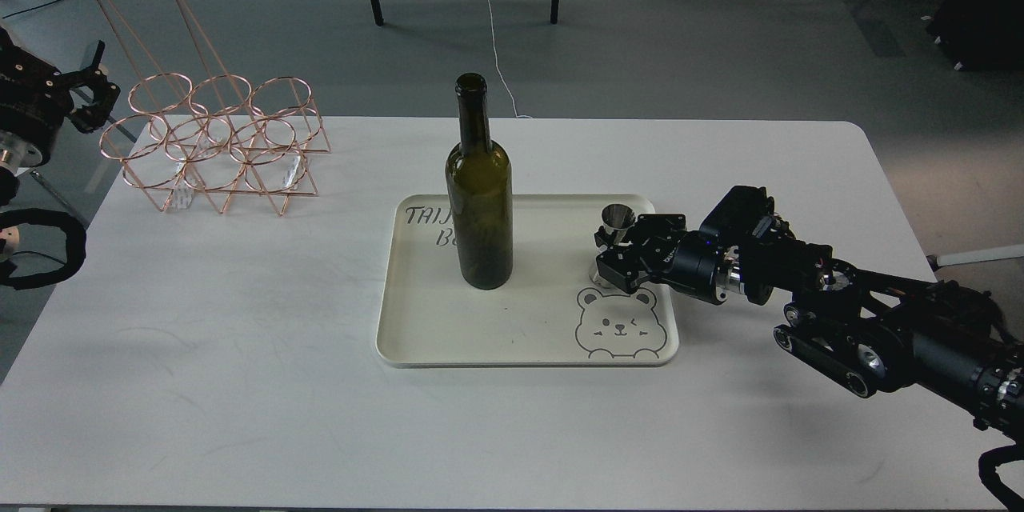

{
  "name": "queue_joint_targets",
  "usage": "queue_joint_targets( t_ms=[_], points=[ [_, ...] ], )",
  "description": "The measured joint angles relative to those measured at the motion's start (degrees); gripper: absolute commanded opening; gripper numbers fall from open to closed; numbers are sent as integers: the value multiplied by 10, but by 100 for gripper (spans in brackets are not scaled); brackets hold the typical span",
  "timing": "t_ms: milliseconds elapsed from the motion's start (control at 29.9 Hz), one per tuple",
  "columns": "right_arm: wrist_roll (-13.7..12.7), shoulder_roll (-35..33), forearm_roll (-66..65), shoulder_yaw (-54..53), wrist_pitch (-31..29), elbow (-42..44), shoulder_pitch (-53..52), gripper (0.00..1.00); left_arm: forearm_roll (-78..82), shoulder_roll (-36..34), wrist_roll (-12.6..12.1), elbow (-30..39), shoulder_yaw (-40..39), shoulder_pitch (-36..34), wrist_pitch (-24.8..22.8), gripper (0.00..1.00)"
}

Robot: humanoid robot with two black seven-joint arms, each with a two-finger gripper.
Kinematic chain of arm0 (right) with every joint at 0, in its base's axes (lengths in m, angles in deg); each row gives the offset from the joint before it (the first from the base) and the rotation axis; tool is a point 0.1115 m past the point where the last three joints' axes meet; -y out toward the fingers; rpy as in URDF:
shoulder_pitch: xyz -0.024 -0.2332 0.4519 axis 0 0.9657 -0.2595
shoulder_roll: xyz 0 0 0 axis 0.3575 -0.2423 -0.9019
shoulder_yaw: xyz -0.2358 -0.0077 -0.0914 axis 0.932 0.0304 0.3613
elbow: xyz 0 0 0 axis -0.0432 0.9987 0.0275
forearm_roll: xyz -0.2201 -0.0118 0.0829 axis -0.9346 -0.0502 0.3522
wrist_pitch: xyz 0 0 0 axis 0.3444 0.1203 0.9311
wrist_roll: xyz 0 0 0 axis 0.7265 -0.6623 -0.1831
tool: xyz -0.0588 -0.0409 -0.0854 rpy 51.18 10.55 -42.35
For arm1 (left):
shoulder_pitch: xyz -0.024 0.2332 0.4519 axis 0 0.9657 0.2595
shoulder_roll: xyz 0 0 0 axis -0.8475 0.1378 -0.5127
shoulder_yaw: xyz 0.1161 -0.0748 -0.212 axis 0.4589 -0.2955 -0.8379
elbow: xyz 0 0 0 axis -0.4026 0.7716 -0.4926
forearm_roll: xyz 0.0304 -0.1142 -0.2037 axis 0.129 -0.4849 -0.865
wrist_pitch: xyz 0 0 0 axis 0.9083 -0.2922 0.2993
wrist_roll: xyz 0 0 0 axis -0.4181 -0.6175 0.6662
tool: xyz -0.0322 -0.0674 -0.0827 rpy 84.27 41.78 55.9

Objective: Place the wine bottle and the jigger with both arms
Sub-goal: 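Grasp the metal jigger with the right gripper and lift it, then carry the jigger off the tray and set it on the table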

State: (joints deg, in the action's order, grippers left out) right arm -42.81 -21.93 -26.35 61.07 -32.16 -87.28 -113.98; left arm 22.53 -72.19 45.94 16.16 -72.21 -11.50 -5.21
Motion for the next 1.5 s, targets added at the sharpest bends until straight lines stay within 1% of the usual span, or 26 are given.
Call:
queue_joint_targets(
  t_ms=[167,267,434,668,768,902,1036,1236,1370,1503],
  points=[
    [0,-15,6,-8,21,-7,-6,5,0,0,0,0,-6,-1,1,99],
    [0,-46,9,-14,34,-21,-8,5,0,0,0,0,-6,-1,1,99],
    [-2,-103,38,-33,40,-45,-1,5,0,0,0,0,-6,-1,1,99],
    [-1,-179,111,-31,65,-47,14,5,0,1,0,0,-6,-1,1,99],
    [0,-201,124,-31,71,-44,31,6,0,1,0,1,-6,-1,1,99],
    [1,-210,130,-33,78,-36,58,7,0,2,0,1,-7,-1,1,99],
    [2,-210,148,-33,86,-29,77,14,0,2,0,3,-7,-5,2,99],
    [2,-207,175,-27,88,-2,88,15,1,2,0,3,-6,-8,3,99],
    [2,-205,177,-25,92,8,92,22,1,2,0,3,-6,-8,3,99],
    [2,-203,177,-24,97,9,94,26,1,2,0,3,-6,-8,3,99]
  ],
)
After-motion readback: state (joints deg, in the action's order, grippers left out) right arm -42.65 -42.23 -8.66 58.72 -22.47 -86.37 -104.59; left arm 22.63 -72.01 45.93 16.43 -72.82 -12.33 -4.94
